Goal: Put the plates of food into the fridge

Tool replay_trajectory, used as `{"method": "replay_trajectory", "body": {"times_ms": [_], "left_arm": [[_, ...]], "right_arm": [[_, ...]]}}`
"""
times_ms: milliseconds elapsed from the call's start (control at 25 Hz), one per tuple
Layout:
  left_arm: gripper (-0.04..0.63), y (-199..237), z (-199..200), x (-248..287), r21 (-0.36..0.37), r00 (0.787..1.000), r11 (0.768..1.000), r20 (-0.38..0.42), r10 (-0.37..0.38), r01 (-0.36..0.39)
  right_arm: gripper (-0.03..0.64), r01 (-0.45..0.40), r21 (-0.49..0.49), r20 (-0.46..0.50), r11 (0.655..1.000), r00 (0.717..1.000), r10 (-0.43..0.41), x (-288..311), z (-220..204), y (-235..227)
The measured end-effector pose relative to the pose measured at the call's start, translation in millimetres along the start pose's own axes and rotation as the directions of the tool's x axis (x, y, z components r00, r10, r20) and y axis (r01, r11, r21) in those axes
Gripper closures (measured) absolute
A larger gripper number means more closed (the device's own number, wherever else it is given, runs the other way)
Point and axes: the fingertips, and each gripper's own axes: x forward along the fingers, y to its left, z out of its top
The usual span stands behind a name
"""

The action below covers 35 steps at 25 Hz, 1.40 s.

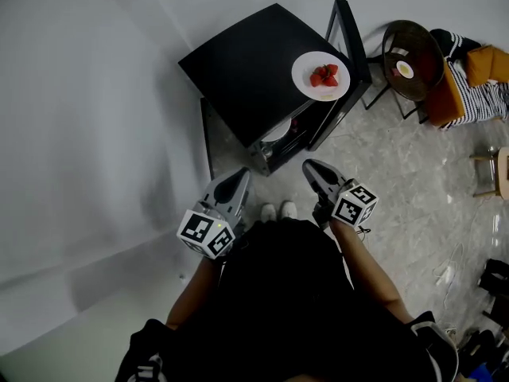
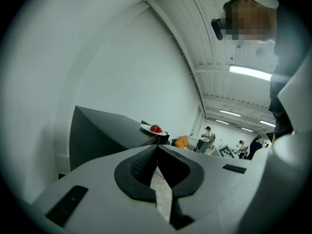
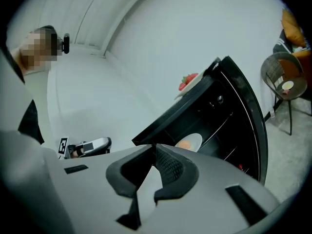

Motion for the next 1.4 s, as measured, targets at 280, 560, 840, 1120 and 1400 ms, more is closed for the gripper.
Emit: {"method": "replay_trajectory", "body": {"times_ms": [280, 560, 840, 1120, 1400], "left_arm": [[0.572, 1, 2, -1, 0.036, 0.999, 0.999, 0.005, -0.038, 0.038], [0.572, 4, -7, -1, 0.055, 0.997, 0.996, -0.003, -0.074, 0.074], [0.572, 4, -12, -2, 0.033, 0.994, 0.994, 0.035, -0.103, 0.102], [0.571, 11, -7, -4, 0.057, 0.999, 0.997, 0.03, -0.044, 0.042], [0.571, -1, -4, 29, 0.062, 0.996, 0.996, 0.056, 0.068, -0.071]], "right_arm": [[0.578, 0.005, -0.175, 0.087, 0.985, 0.996, 0.01, -19, 25, 50], [0.578, 0.048, -0.323, 0.133, 0.945, 0.991, -0.005, -36, 43, 96], [0.578, 0.105, -0.285, 0.151, 0.953, 0.987, -0.064, -52, 41, 92], [0.578, 0.065, -0.195, 0.143, 0.979, 0.989, -0.037, -45, 53, 75], [0.577, -0.039, -0.102, 0.088, 0.994, 0.995, 0.048, -43, 84, 21]]}}
